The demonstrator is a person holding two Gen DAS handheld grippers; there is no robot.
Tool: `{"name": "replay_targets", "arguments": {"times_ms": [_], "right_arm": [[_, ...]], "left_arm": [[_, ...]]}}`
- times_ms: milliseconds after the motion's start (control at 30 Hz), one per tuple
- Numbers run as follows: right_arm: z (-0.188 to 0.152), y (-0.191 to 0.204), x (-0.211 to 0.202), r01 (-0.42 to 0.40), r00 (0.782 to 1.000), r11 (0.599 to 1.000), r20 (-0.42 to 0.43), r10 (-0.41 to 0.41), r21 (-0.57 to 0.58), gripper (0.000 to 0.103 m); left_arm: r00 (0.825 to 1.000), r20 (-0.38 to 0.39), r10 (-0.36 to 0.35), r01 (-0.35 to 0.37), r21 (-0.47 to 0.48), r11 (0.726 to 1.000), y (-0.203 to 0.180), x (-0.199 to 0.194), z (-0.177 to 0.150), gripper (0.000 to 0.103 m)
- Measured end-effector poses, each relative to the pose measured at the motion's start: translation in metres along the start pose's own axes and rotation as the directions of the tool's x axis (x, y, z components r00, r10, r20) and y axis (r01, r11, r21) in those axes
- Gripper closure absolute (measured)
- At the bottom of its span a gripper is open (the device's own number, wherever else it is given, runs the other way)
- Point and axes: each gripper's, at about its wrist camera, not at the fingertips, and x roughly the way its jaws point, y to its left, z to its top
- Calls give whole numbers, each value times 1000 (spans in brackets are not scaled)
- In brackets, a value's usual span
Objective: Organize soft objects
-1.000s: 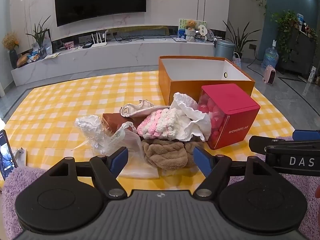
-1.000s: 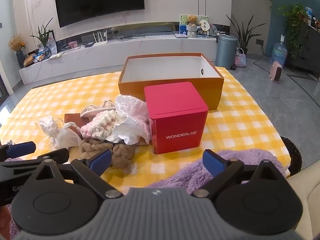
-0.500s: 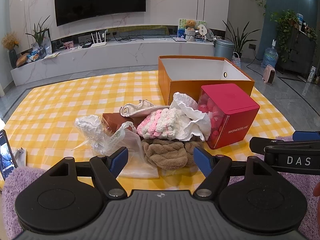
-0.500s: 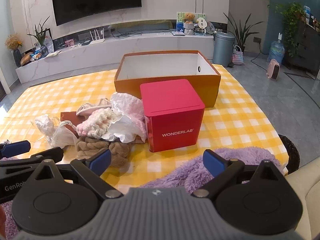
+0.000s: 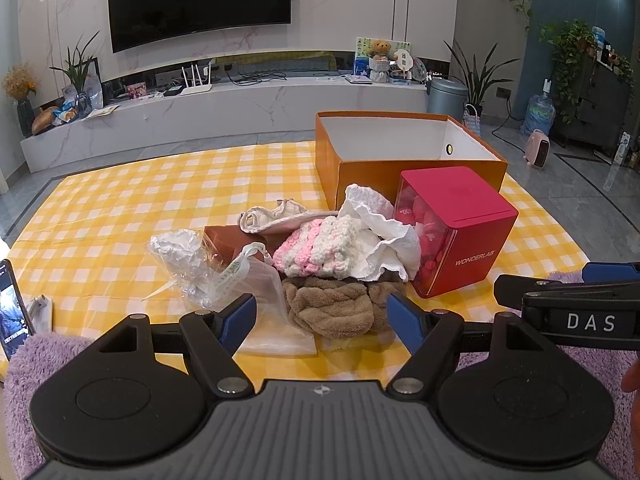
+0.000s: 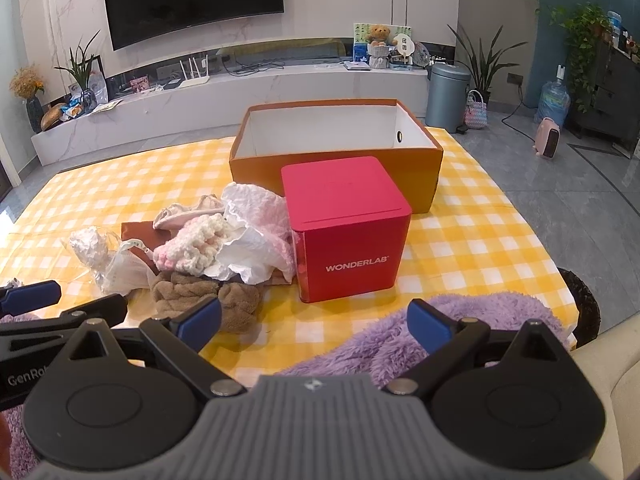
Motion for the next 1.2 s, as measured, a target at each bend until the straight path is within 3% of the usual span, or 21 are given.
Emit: {"name": "replay_targets", "arguments": {"times_ms": [1200], "right_arm": [[-4,4,1,-15,1000,1000,-10,15,-4,5]], "left_arm": [[1000,-4,-3,3,1,1000,-3,-4,-2,16]]}}
